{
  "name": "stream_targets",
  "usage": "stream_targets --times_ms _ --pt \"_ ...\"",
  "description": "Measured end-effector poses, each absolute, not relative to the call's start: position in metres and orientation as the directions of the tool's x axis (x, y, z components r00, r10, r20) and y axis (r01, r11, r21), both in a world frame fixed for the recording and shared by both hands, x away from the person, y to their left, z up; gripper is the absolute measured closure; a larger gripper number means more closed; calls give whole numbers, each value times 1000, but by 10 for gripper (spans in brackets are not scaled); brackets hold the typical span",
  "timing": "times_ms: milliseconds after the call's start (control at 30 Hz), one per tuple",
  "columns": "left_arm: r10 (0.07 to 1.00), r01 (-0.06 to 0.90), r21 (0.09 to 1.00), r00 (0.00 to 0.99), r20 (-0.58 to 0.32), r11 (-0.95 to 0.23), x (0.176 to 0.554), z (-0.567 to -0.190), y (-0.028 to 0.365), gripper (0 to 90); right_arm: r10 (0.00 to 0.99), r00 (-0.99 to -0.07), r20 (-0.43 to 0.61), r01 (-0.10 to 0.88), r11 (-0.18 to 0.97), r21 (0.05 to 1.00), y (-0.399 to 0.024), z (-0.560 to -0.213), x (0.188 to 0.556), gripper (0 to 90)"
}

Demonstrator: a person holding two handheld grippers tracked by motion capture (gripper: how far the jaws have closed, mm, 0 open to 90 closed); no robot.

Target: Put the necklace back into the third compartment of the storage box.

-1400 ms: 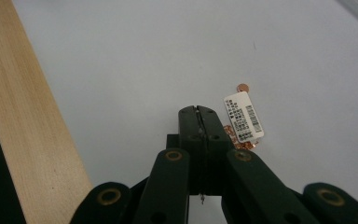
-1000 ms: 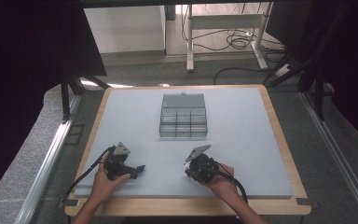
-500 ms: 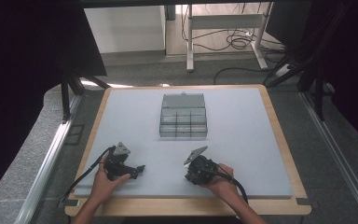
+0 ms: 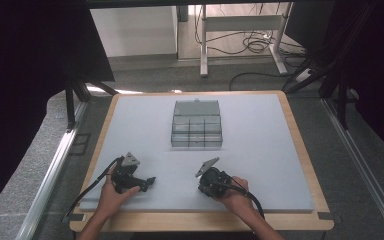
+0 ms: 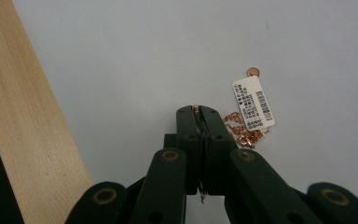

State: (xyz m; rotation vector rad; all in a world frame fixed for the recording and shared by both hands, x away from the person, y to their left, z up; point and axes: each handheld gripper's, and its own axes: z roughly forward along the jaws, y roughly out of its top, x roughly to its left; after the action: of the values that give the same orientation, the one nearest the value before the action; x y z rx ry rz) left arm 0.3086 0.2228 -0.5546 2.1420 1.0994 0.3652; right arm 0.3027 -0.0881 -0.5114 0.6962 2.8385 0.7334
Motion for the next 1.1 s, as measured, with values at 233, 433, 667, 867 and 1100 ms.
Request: stream_targets --times_ms 233,433,667,867,1100 --pt "797 602 690 601 -61 -402 309 -555 223 9 468 -884 6 408 764 500 -89 -510 304 868" --pt "797 602 690 602 -61 -402 309 -555 223 8 474 -881 17 403 730 551 -94 -495 305 869" --pt "797 602 690 601 -61 -401 309 -555 223 8 482 -876 23 401 702 588 -100 -483 306 869" --pt "797 603 689 601 -62 -402 309 -554 223 8 487 -873 21 394 680 618 -104 -470 307 870" --pt "796 603 689 602 -61 -403 309 -554 223 8 496 -868 28 391 648 654 -111 -453 308 870"
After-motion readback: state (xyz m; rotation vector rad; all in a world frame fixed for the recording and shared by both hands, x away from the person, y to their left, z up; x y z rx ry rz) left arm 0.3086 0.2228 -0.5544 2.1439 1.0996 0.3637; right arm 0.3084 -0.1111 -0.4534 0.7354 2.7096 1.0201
